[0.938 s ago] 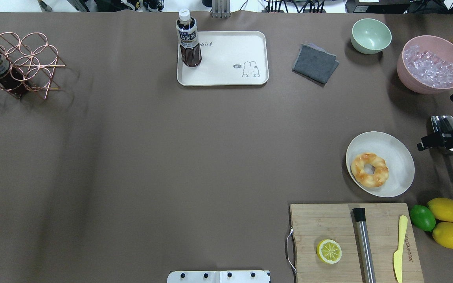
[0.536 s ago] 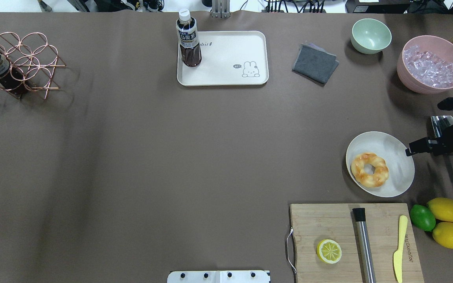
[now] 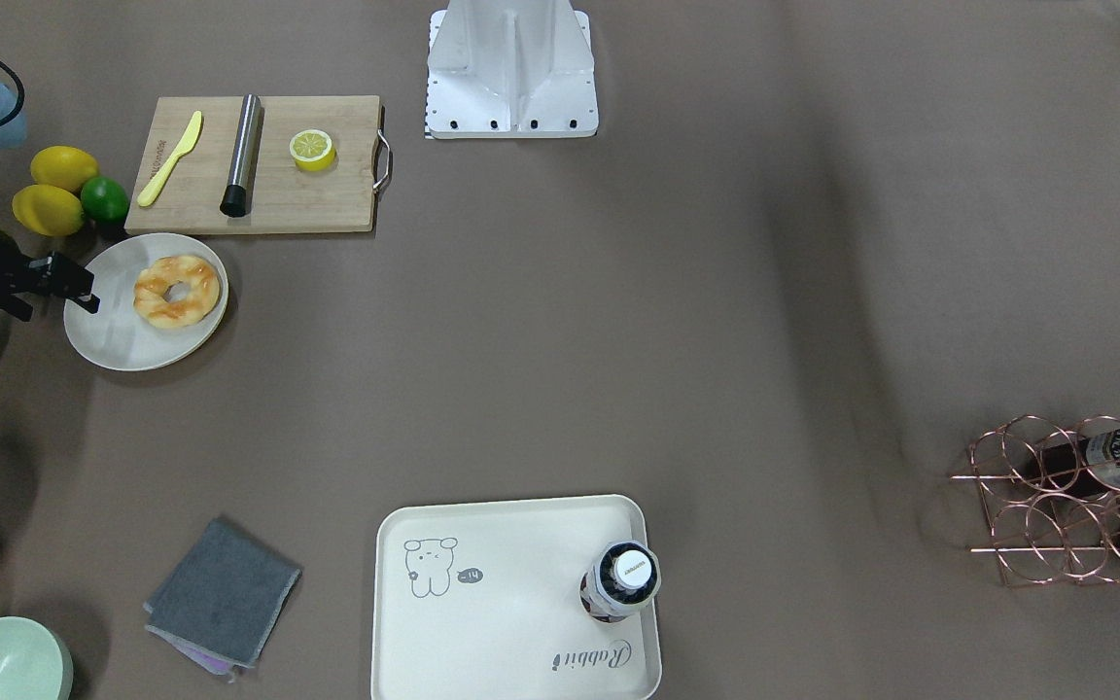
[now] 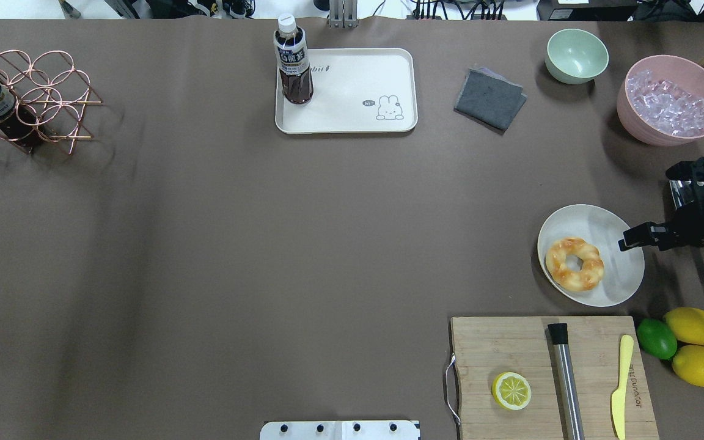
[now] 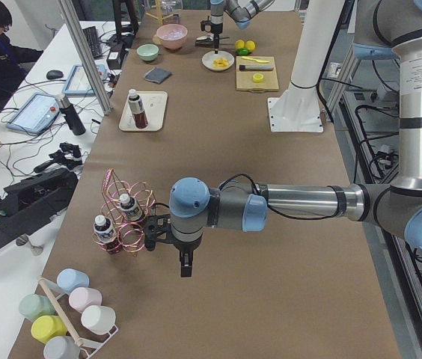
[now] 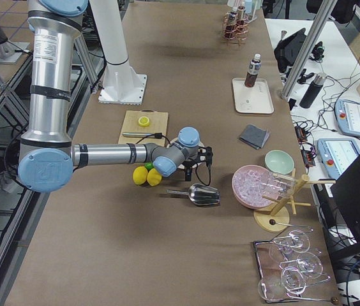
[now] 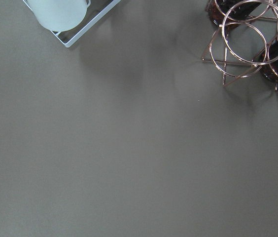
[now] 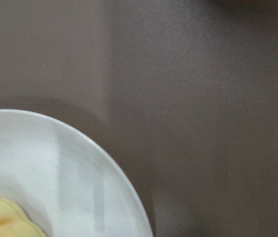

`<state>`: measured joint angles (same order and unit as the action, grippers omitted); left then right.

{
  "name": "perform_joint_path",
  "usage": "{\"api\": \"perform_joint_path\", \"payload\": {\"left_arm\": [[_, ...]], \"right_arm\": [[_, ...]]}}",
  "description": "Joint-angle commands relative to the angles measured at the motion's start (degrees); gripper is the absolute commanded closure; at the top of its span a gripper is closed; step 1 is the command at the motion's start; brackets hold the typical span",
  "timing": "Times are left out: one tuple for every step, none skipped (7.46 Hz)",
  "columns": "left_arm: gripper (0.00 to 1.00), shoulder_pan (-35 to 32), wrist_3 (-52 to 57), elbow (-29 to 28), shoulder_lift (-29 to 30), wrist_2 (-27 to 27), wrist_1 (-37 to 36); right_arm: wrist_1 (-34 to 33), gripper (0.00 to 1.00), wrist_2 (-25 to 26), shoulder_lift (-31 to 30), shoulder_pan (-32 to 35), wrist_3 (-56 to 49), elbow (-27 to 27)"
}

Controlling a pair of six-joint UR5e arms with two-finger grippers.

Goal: Place donut on tray

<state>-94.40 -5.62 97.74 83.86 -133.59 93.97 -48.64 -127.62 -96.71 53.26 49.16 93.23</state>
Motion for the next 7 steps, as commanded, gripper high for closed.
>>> {"api": "perform_joint_path", "payload": {"left_arm": [[0.02, 0.0, 0.09, -0.09, -0.01, 0.0, -0.28], [0.02, -0.09, 0.09, -0.09, -0.01, 0.0, -0.28], [0.02, -0.17, 0.09, -0.09, -0.01, 0.09, -0.36], [0.02, -0.17, 0.17, -0.09, -0.01, 0.78, -0.37], [0.02, -0.17, 0.17, -0.01, -0.01, 1.23, -0.37], [0.02, -0.17, 0.17, -0.01, -0.01, 1.23, -0.37], [0.02, -0.09, 0.17, -0.01, 0.08, 1.23, -0.37]], "right_arm": [[0.04, 0.64, 0.71, 0.03, -0.88, 0.14, 0.11], [0.04, 1.0, 0.8, 0.03, -1.05, 0.05, 0.2], [-0.05, 1.0, 0.8, -0.23, -0.97, 0.23, 1.68], [-0.05, 1.0, 0.54, -0.32, -0.97, 2.23, 1.78], [-0.14, 1.0, -0.16, -0.06, -0.97, 4.86, 3.35], [-0.14, 1.0, -1.82, 0.03, -0.79, 6.37, 5.11], [-0.23, 1.0, -5.93, 0.38, 2.17, 6.38, 5.38]]}}
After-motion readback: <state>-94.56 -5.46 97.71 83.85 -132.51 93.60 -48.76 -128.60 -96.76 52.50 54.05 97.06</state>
